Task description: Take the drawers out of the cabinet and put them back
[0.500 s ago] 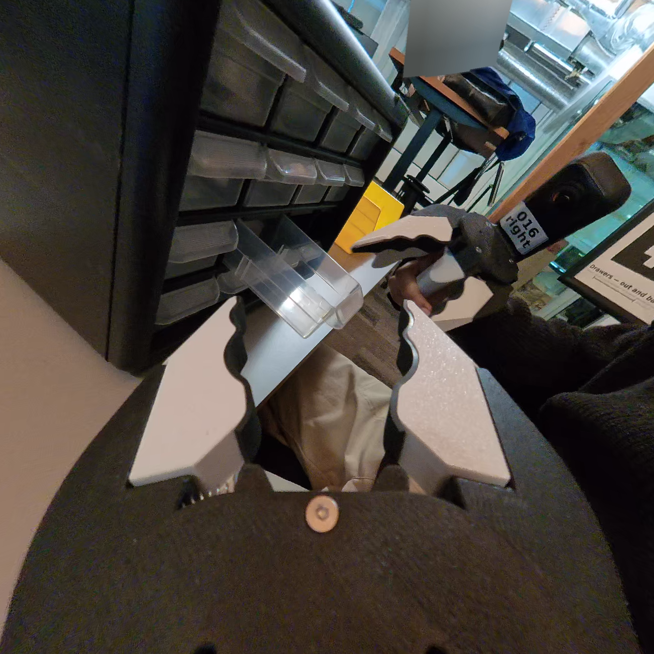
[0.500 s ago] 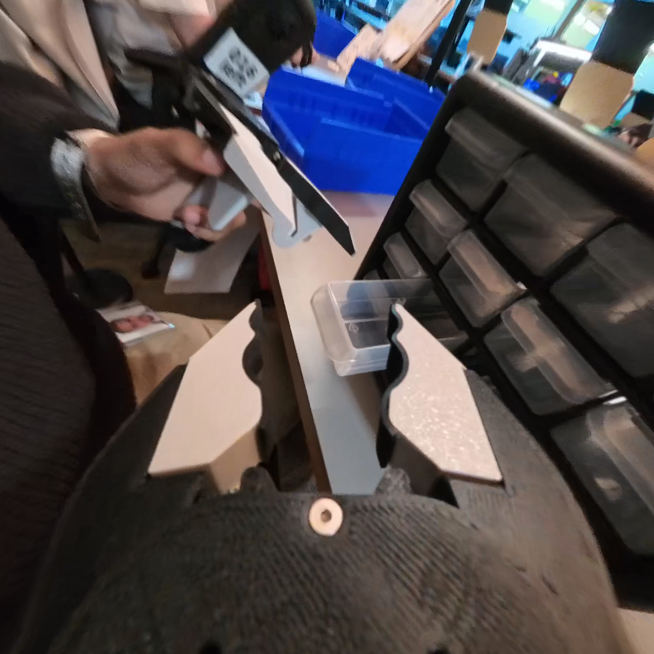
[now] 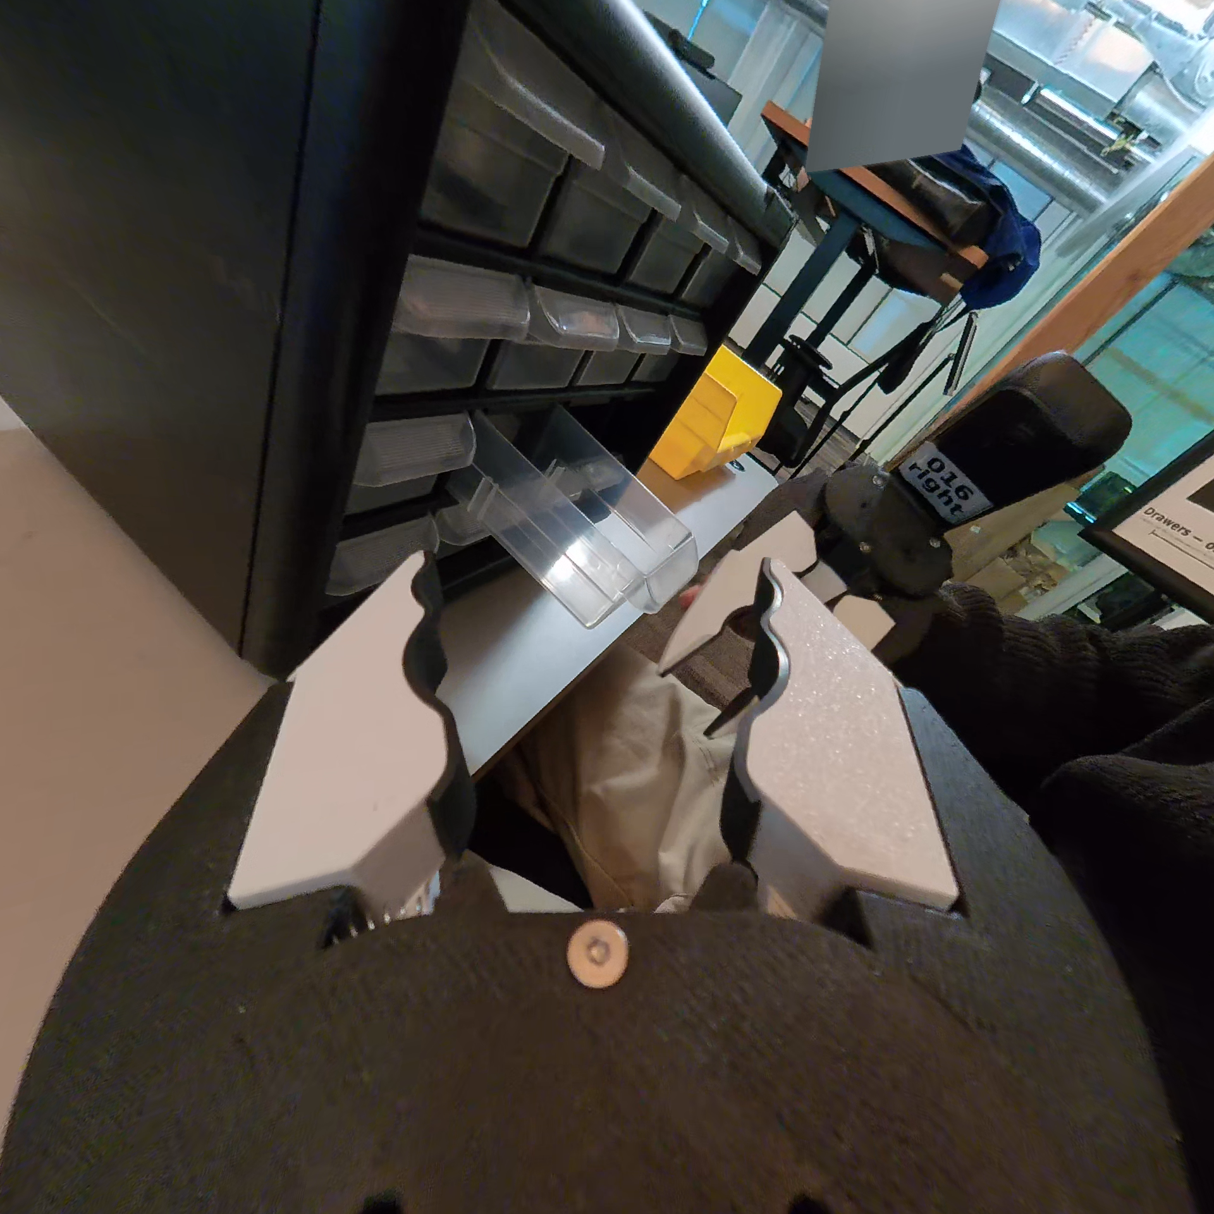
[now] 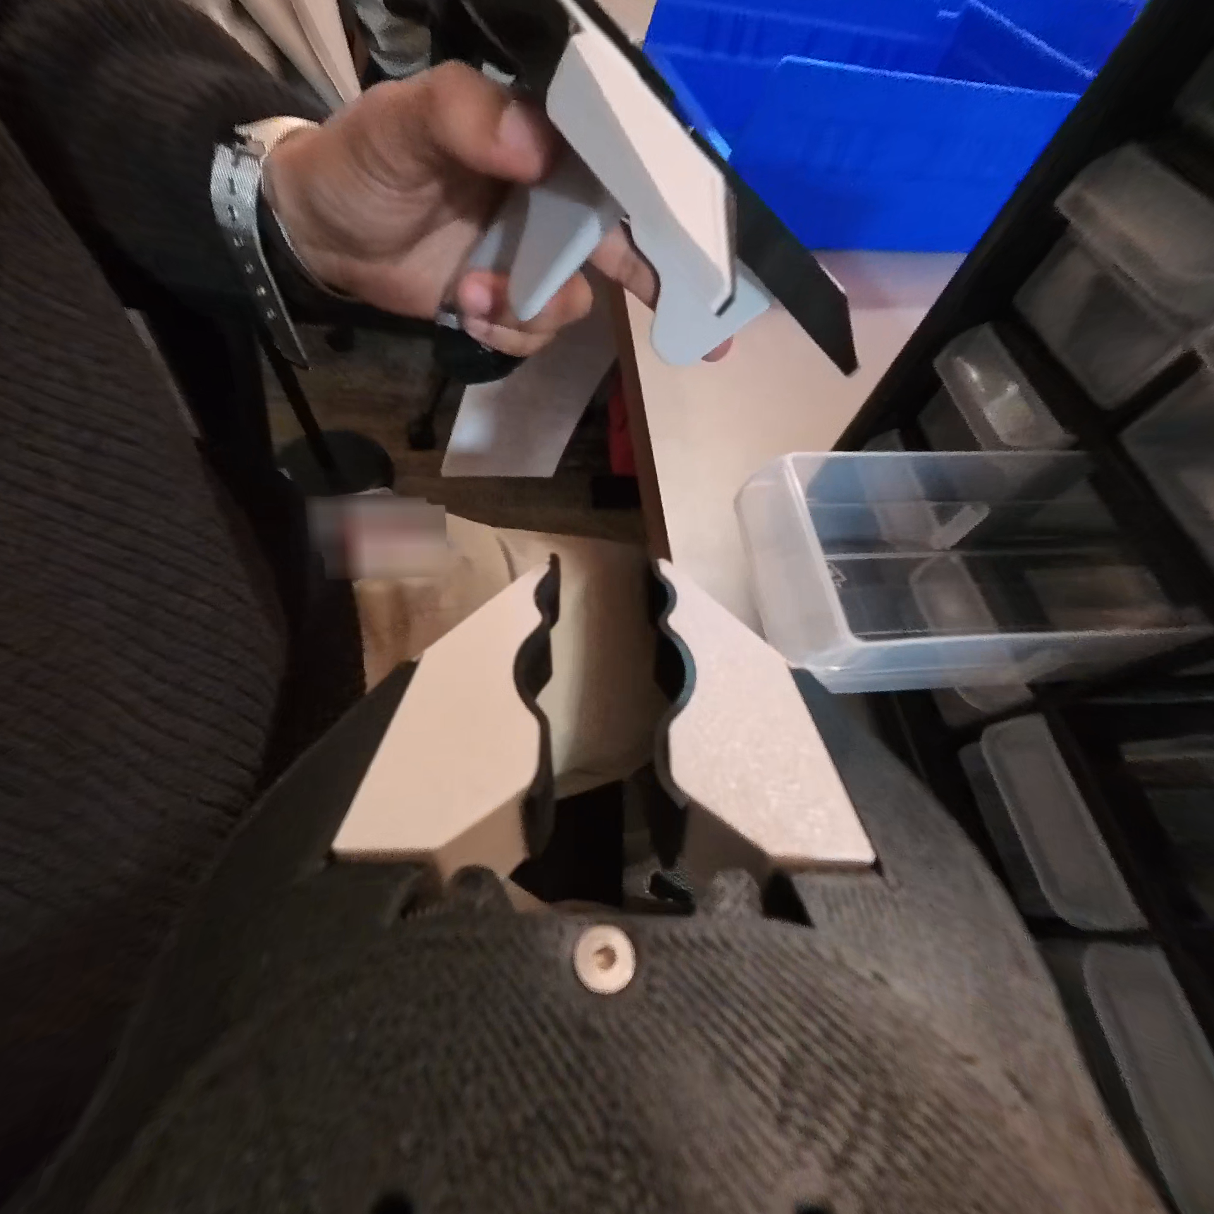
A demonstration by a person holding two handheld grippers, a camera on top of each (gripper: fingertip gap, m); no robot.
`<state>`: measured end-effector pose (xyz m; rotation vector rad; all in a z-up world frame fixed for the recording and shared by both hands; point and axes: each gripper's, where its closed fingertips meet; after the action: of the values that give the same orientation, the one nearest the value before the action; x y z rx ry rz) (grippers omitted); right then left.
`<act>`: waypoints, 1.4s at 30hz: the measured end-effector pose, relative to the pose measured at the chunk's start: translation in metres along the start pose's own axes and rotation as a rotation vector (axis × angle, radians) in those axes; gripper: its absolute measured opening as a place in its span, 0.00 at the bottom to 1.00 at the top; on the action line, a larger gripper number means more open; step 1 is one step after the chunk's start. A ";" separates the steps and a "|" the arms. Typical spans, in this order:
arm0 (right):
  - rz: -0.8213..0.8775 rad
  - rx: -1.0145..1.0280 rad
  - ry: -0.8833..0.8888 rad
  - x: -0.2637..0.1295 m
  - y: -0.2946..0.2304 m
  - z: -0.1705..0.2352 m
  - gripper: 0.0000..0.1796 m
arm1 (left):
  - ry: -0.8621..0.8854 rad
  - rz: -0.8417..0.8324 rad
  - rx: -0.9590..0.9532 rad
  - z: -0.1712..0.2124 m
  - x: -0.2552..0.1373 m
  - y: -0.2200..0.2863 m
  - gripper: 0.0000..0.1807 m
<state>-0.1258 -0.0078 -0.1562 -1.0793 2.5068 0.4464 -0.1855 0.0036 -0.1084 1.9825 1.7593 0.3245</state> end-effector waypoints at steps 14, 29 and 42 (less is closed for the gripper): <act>-0.002 -0.070 -0.046 0.011 -0.006 0.011 0.14 | -0.049 -0.027 0.066 0.010 0.005 0.000 0.47; 0.016 -0.071 -0.037 0.008 -0.005 0.008 0.14 | -0.067 -0.040 0.113 0.014 0.007 0.002 0.47; 0.382 0.102 0.065 -0.004 0.070 0.002 0.23 | -0.057 -0.034 0.121 0.012 0.006 0.003 0.48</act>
<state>-0.1753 0.0414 -0.1464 -0.5840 2.7657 0.3853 -0.1759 0.0074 -0.1184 2.0212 1.8128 0.1524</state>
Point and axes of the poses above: each gripper's, where its closed fingertips meet, x out along the fingers, z out of its underside, y = z × x across the jaws
